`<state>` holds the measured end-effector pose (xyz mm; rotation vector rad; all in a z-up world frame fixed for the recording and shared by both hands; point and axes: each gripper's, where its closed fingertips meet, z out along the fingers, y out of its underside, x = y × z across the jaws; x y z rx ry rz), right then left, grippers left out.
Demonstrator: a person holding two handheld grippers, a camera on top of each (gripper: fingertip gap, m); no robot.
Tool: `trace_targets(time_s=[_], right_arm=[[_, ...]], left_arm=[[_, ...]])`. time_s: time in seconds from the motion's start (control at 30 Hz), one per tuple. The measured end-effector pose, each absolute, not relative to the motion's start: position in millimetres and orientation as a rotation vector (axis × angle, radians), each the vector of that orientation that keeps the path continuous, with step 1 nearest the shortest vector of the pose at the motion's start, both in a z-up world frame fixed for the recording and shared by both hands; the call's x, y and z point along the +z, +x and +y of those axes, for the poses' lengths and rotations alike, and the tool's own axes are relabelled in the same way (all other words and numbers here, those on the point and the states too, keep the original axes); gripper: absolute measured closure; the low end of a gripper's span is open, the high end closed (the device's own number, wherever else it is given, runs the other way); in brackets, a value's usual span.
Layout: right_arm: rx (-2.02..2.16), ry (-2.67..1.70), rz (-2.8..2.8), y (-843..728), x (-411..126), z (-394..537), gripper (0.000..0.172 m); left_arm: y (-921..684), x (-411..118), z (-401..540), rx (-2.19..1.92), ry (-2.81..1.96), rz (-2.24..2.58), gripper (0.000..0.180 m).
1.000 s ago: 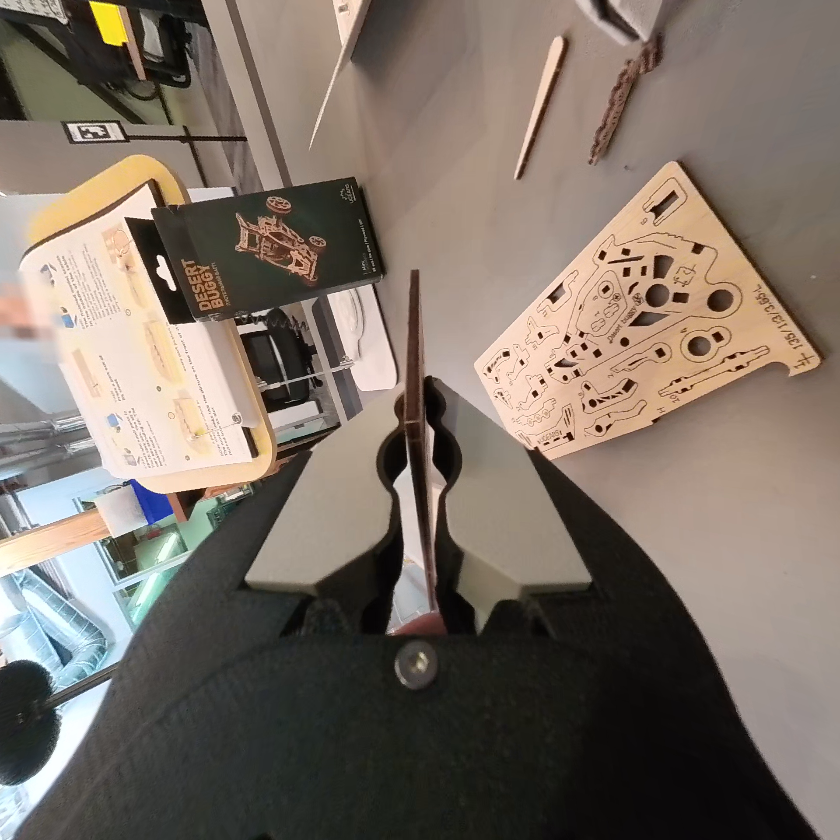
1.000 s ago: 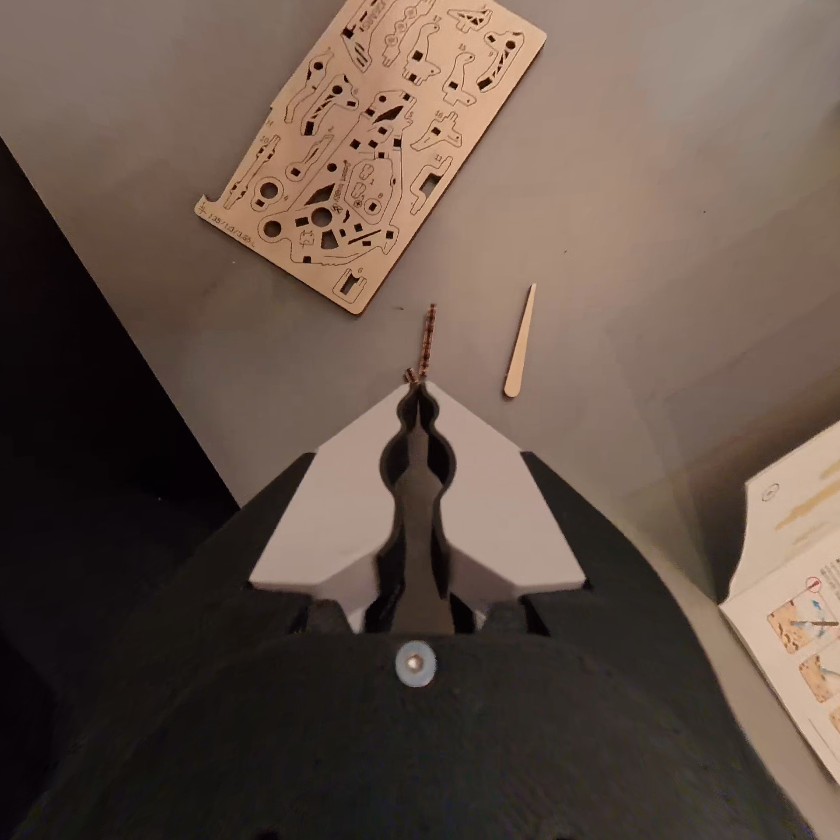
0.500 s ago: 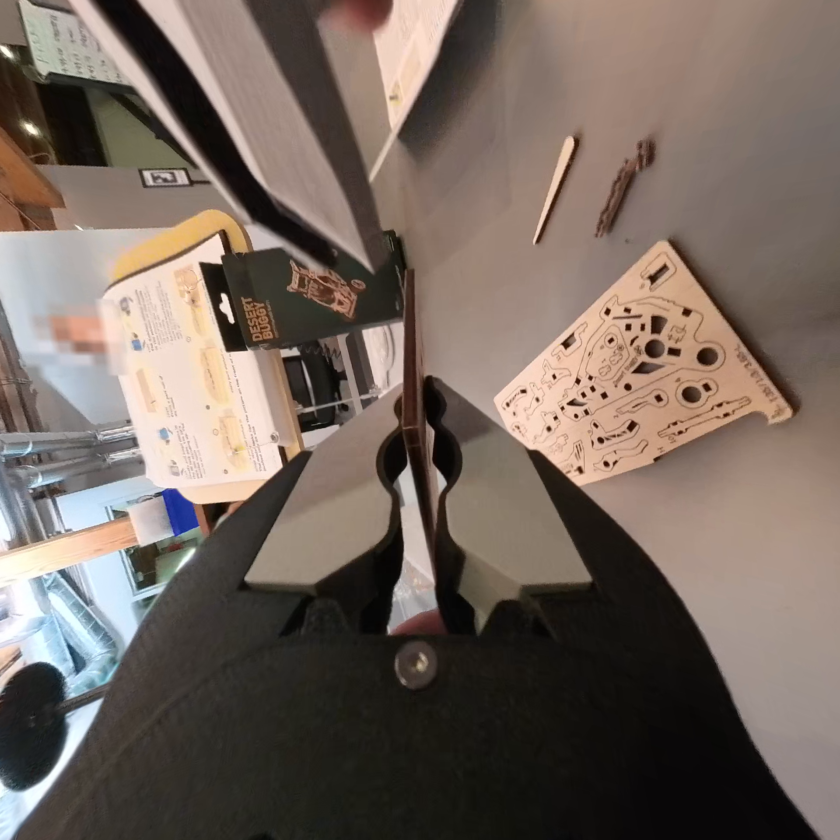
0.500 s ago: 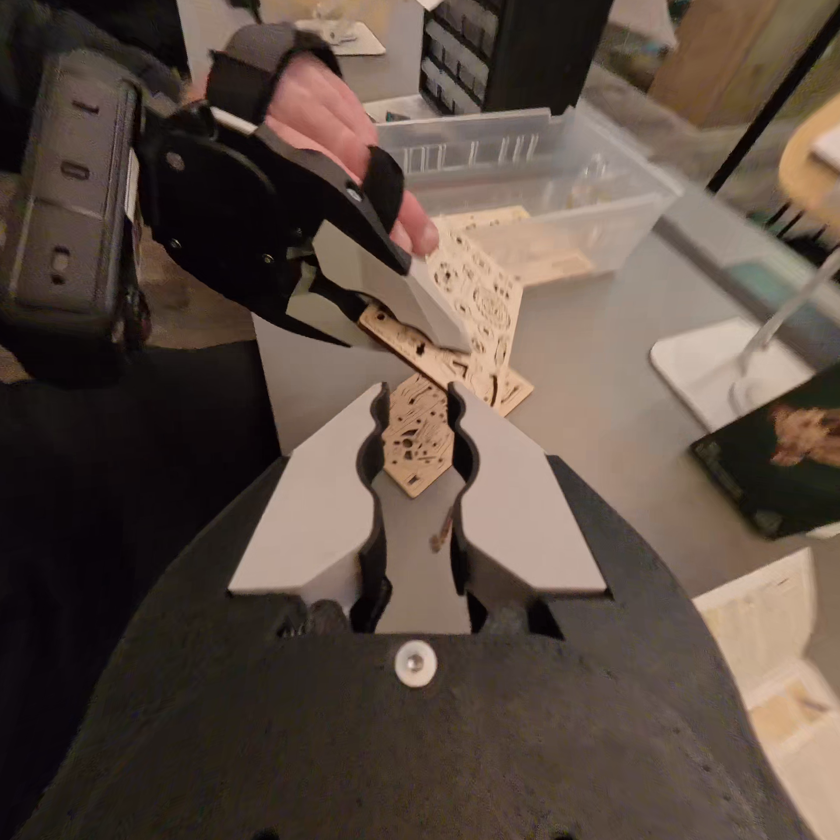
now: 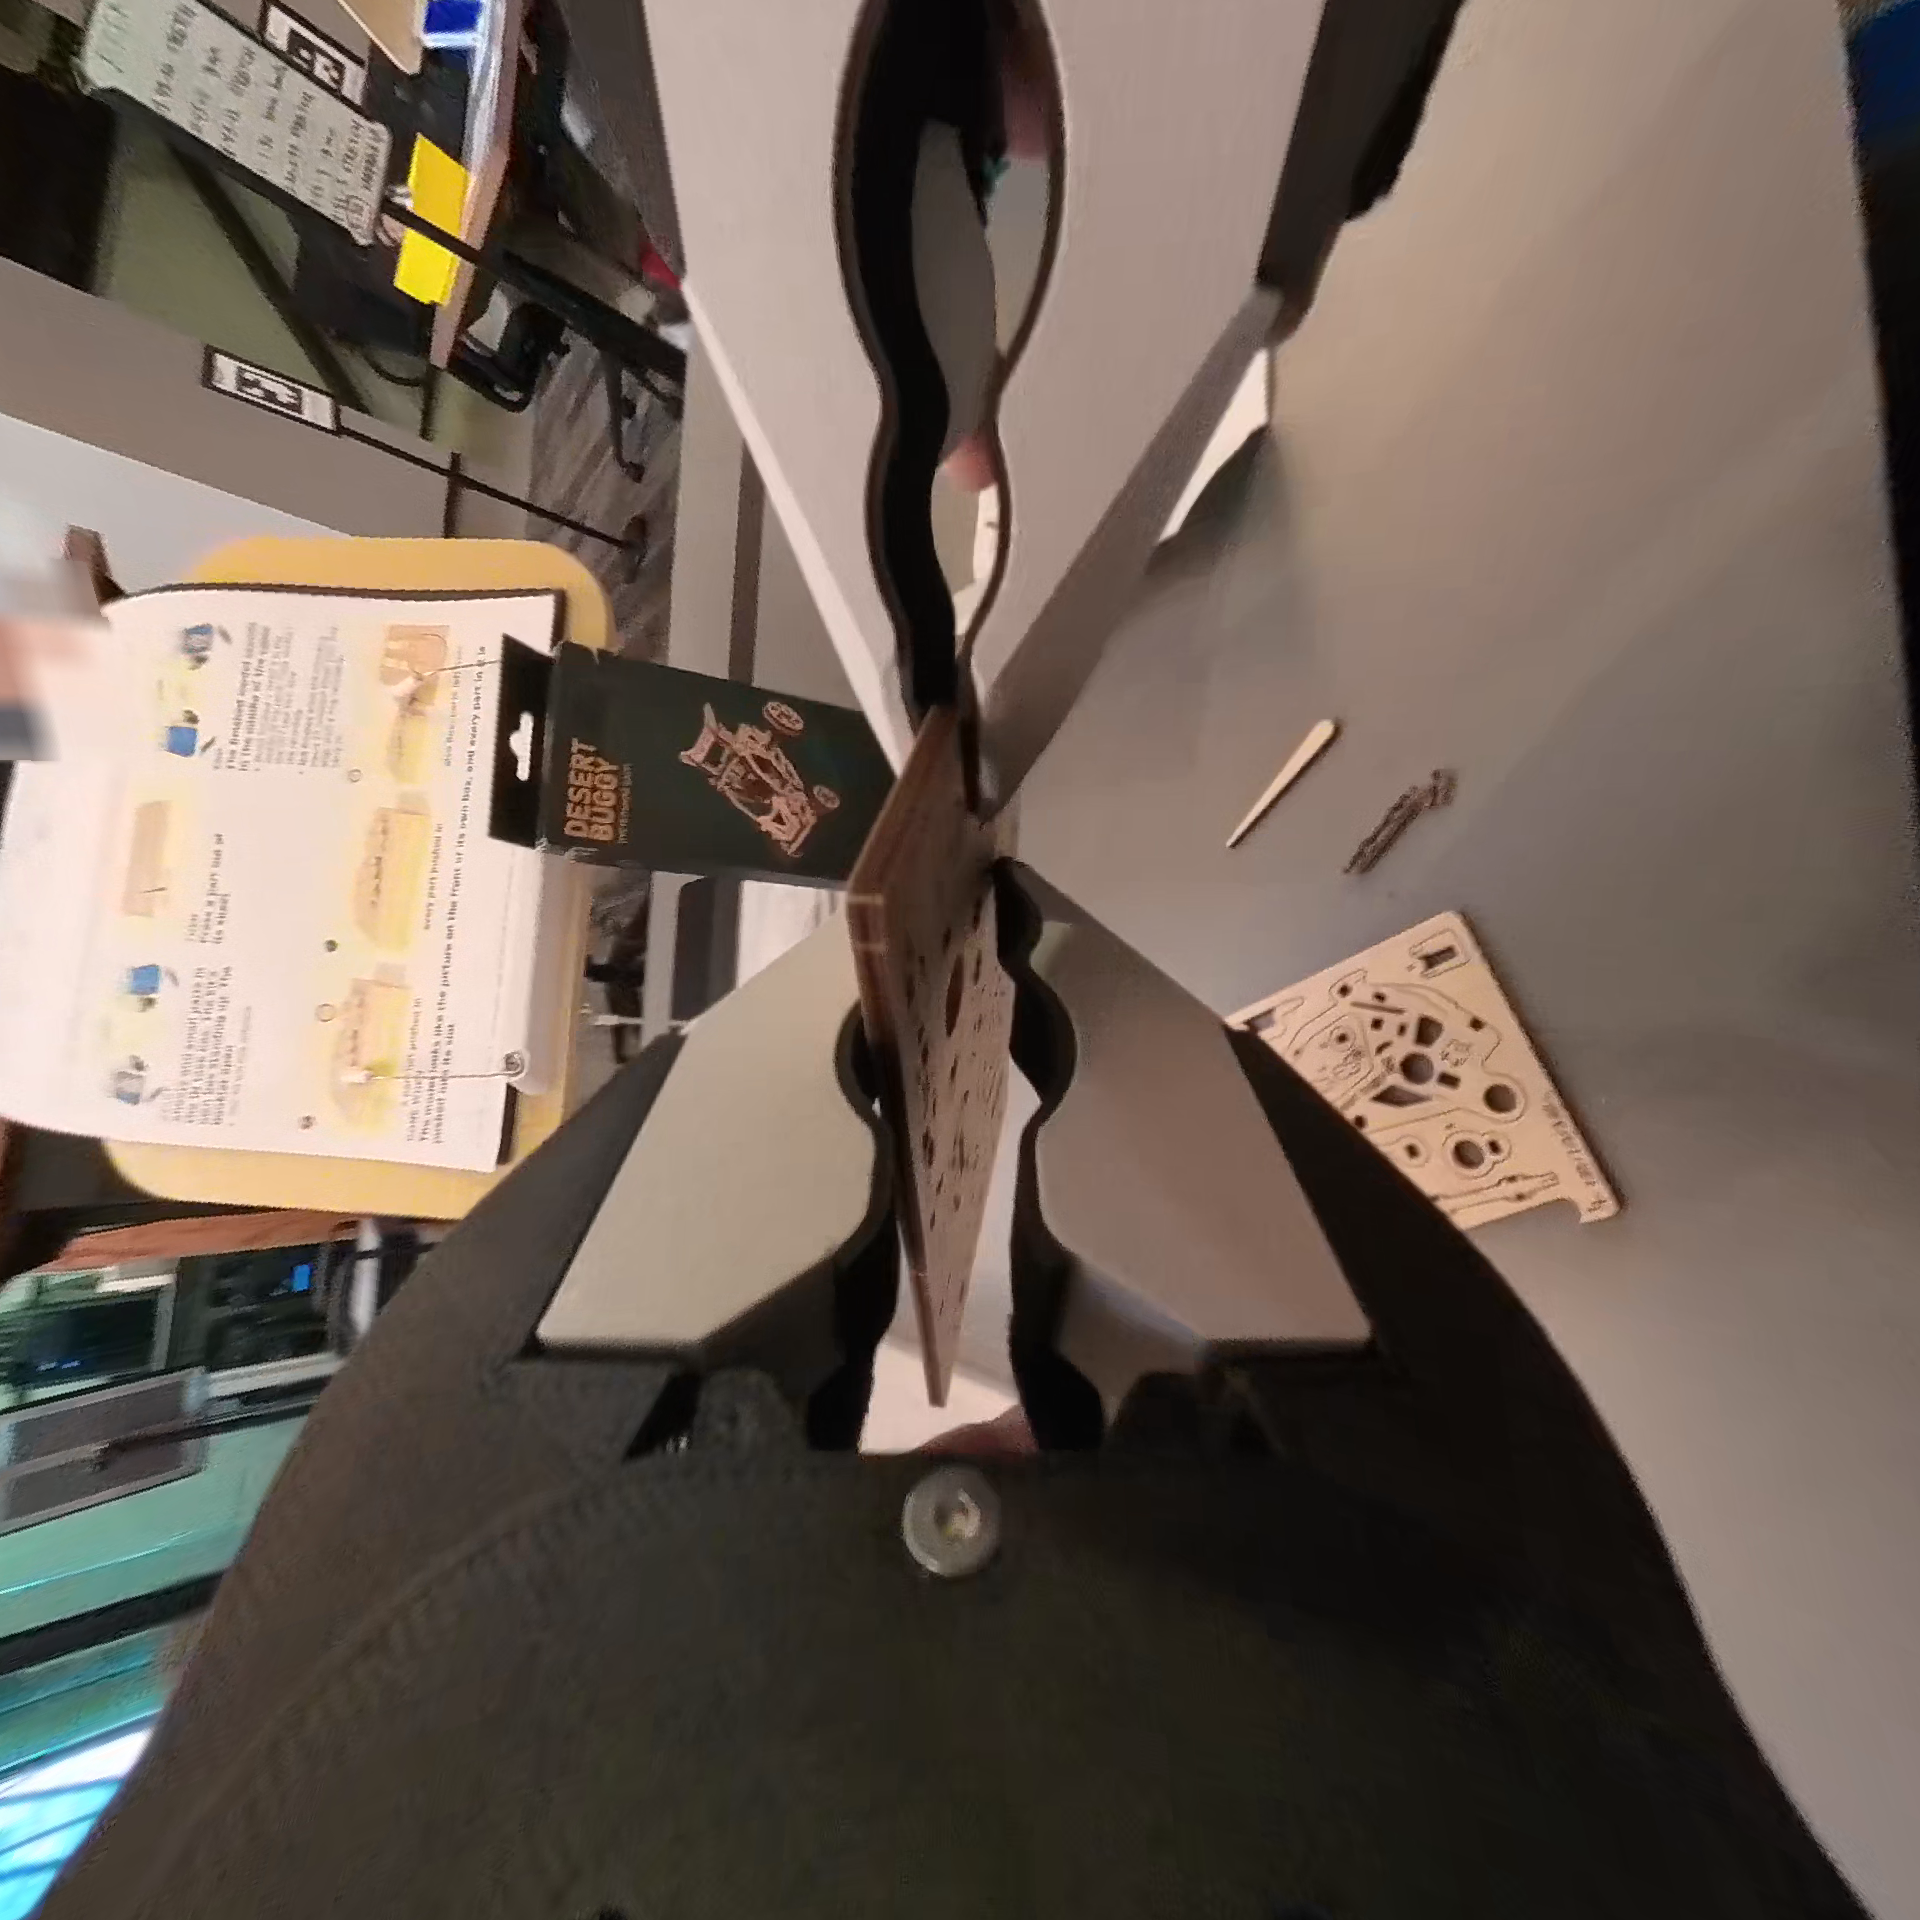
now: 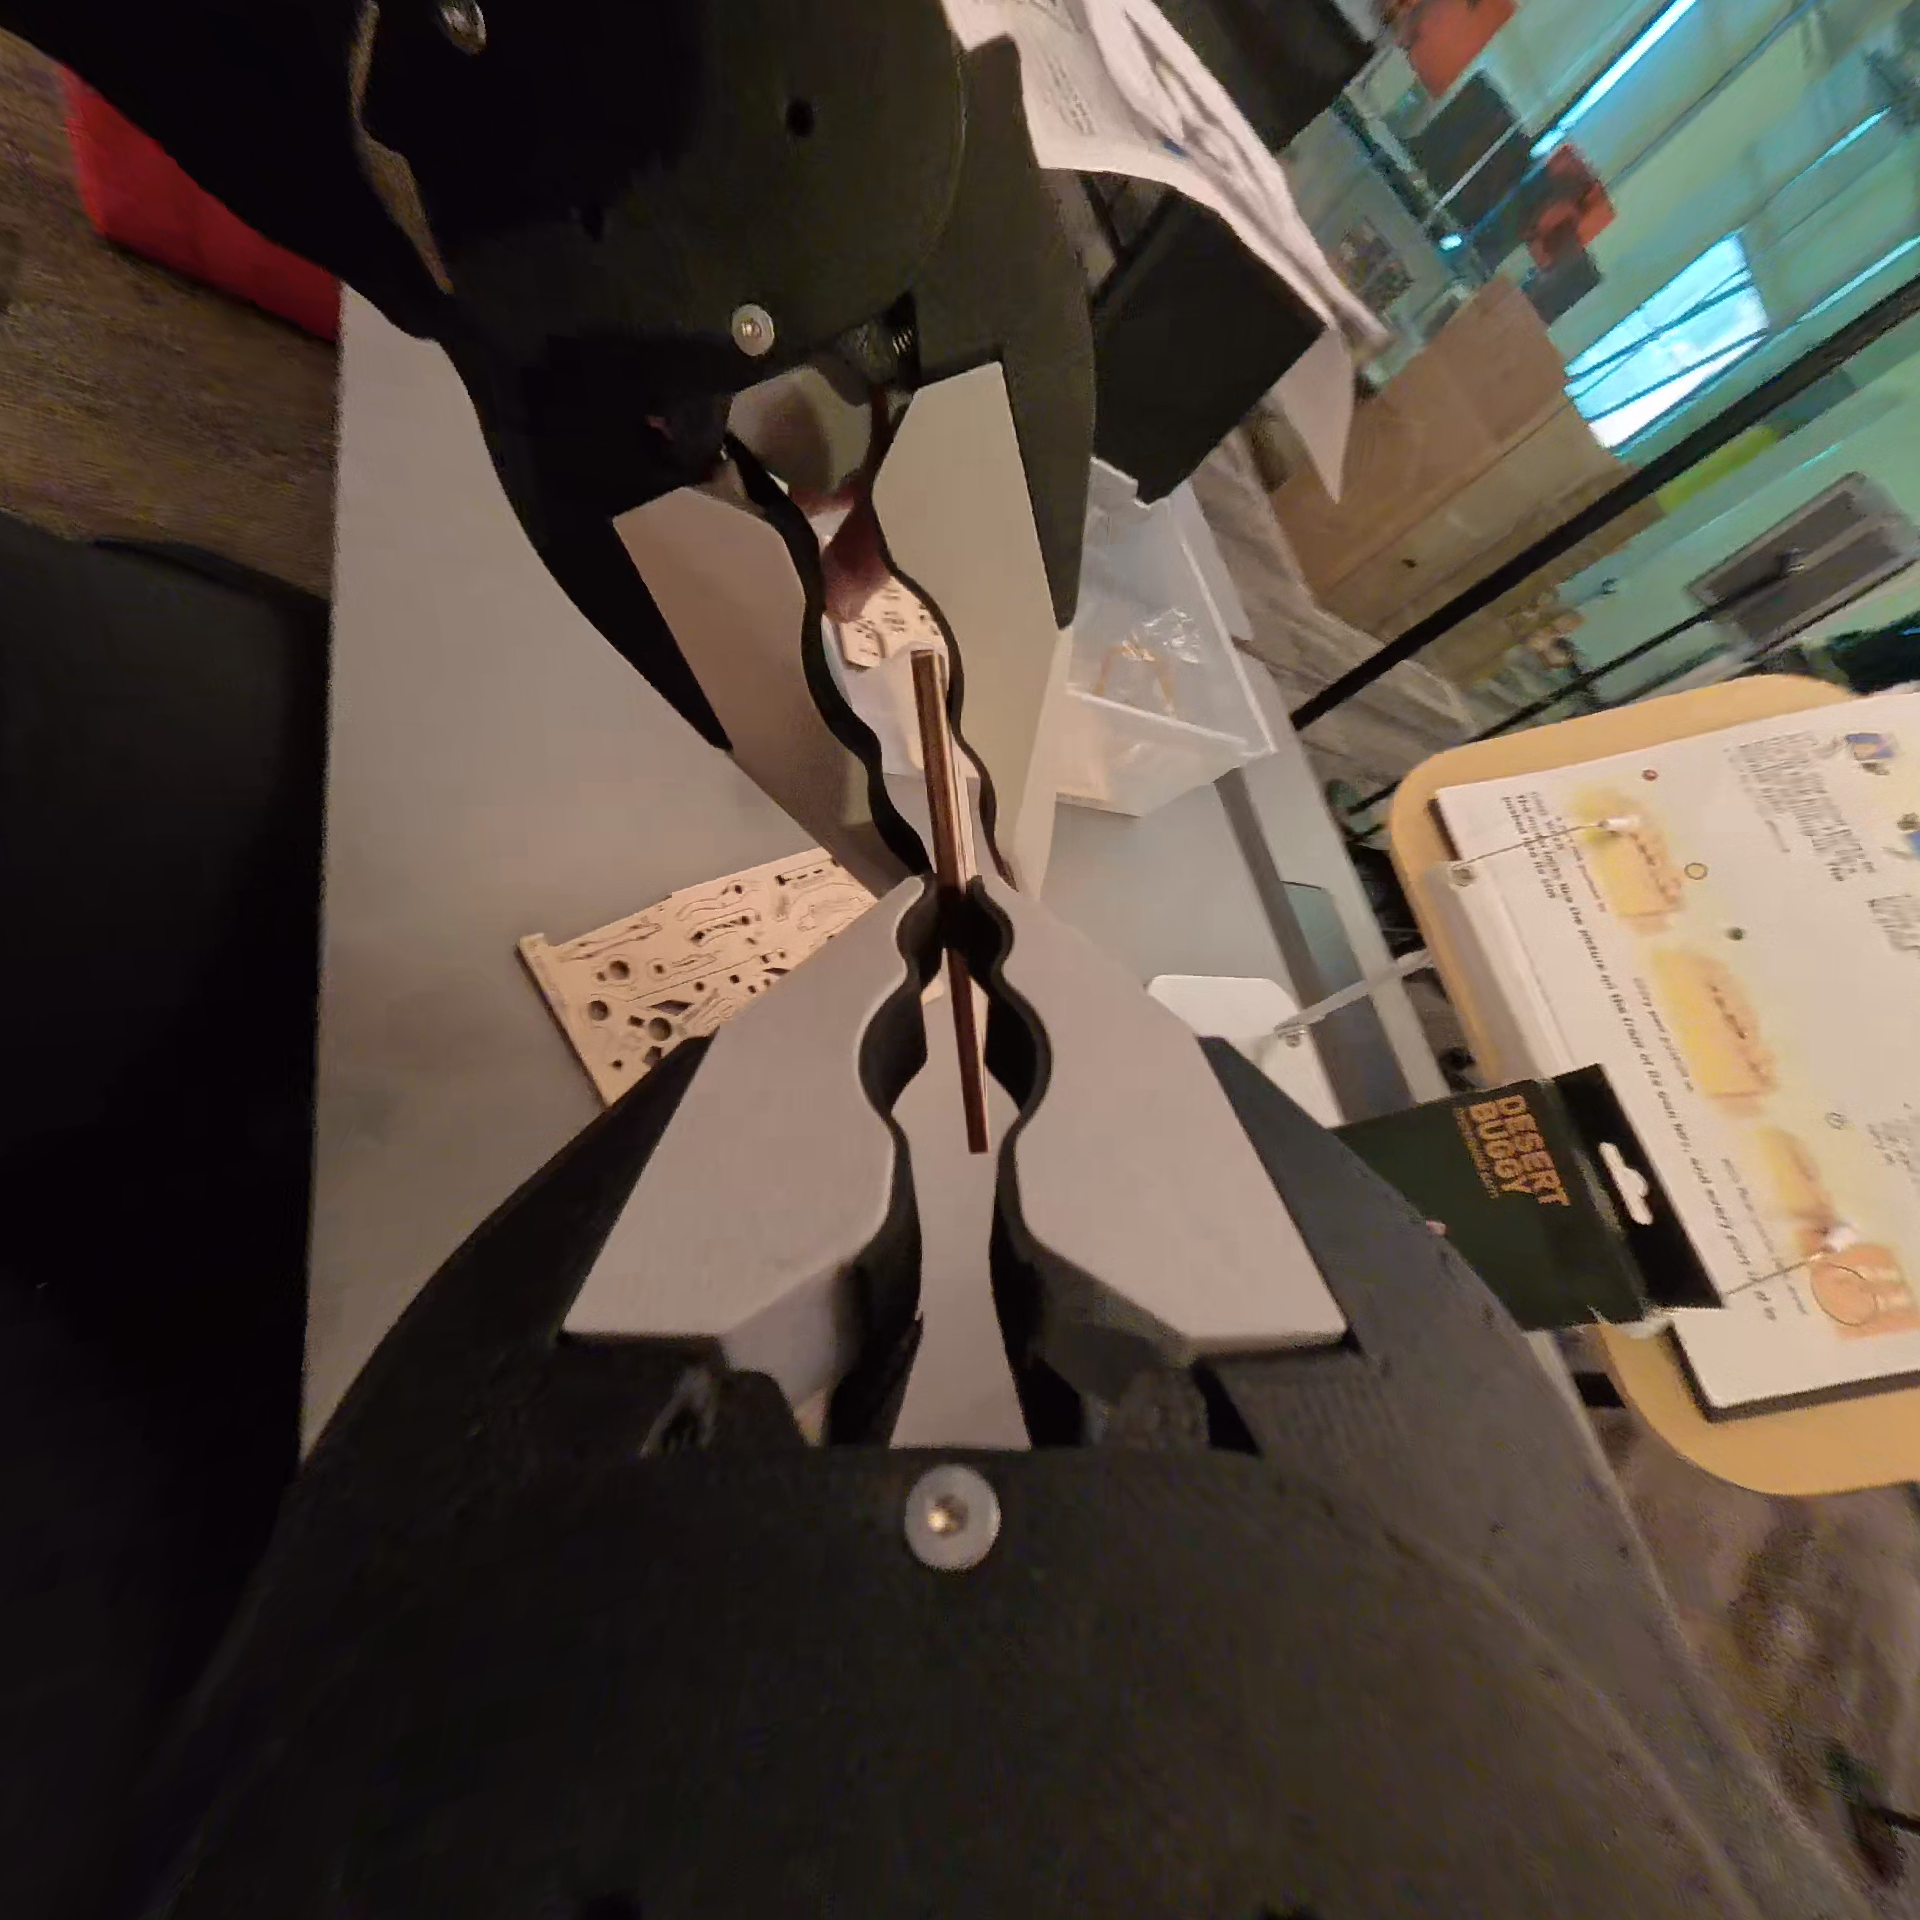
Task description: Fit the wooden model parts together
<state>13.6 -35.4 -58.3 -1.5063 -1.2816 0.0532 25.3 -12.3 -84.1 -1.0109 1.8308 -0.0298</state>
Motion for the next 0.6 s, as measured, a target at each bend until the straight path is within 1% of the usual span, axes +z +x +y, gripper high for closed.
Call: trace_targets(time_s=[0.1, 0.13, 0.2, 0.33, 0.43, 0.6], right_arm=[[0.15, -1.572, -1.241, 21.8, -38.3, -31.8, 0.166], [0.167, -1.599, -1.184, 25.1, -28.1, -26.8, 0.161], [0.229, -1.605, -1.054, 28.1, -3.1, -20.9, 0.142], [0.312, -1.595, -0.949, 26.1, 23.2, -17.3, 0.132], [0.308, -1.627, -0.9, 28.9, 23.0, -6.5, 0.134], [0.403, -1.652, -0.791, 32.6, 26.5, 0.9, 0.134]], left_arm=[[32.2, -70.6, -14.3, -0.156, -1.094, 1.766, 0.178], [33.9, -65.1, -13.5, -0.226, -1.152, 1.739, 0.178], [35.3, -51.6, -7.4, -0.35, -1.259, 1.664, 0.178], [43.2, -30.9, -8.0, -0.674, -1.423, 1.55, 0.178], [49.9, -18.5, -11.6, -0.881, -1.484, 1.458, 0.179], [57.6, -14.2, -17.3, -1.019, -1.494, 1.4, 0.178]])
